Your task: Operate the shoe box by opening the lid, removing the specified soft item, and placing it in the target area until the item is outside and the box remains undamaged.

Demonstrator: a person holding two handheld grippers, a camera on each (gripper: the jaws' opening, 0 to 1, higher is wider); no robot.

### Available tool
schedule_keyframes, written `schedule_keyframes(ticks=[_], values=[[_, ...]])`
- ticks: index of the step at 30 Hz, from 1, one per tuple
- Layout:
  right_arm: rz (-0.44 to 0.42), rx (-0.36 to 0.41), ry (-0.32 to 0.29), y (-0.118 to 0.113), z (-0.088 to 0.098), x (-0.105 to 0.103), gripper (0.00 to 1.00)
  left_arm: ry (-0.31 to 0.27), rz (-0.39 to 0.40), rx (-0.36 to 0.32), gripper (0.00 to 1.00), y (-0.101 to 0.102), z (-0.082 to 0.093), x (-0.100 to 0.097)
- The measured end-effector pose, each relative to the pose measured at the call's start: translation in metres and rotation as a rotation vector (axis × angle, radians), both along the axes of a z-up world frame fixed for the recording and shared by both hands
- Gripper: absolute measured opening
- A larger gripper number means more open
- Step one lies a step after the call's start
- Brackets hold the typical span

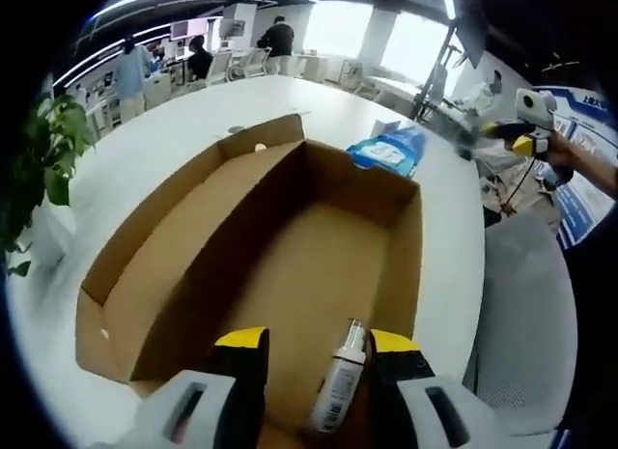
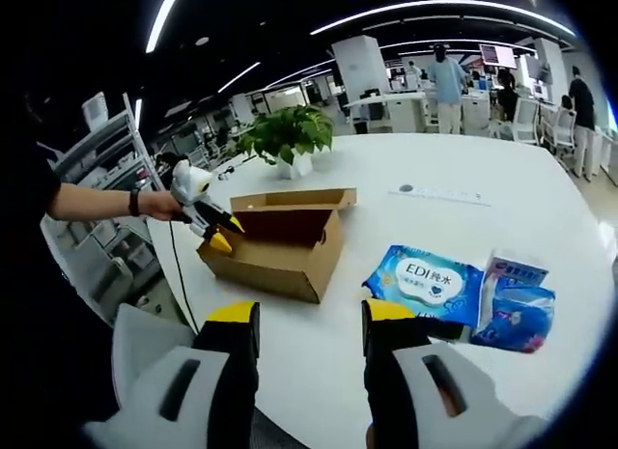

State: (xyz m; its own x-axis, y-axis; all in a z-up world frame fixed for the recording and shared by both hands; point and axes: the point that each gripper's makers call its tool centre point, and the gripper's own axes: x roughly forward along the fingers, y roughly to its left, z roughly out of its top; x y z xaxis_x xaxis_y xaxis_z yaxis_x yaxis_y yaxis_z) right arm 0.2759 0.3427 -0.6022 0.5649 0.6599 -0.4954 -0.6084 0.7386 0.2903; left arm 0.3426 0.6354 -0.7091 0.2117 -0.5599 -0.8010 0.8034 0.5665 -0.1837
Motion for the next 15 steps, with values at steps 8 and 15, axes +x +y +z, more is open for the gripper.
schedule_keyframes(ticks=[8,15], values=[[-0.029,-0.005,0.022,-0.006,-0.006,-0.011,0.39,0.019,-0.169,0.1,0.42,-0.006,-0.022,-0.009],[-0.041,-0.005,0.025,-0.014,-0.006,-0.009,0.39,0.025,-0.263,0.155,0.41,-0.008,-0.033,-0.015]])
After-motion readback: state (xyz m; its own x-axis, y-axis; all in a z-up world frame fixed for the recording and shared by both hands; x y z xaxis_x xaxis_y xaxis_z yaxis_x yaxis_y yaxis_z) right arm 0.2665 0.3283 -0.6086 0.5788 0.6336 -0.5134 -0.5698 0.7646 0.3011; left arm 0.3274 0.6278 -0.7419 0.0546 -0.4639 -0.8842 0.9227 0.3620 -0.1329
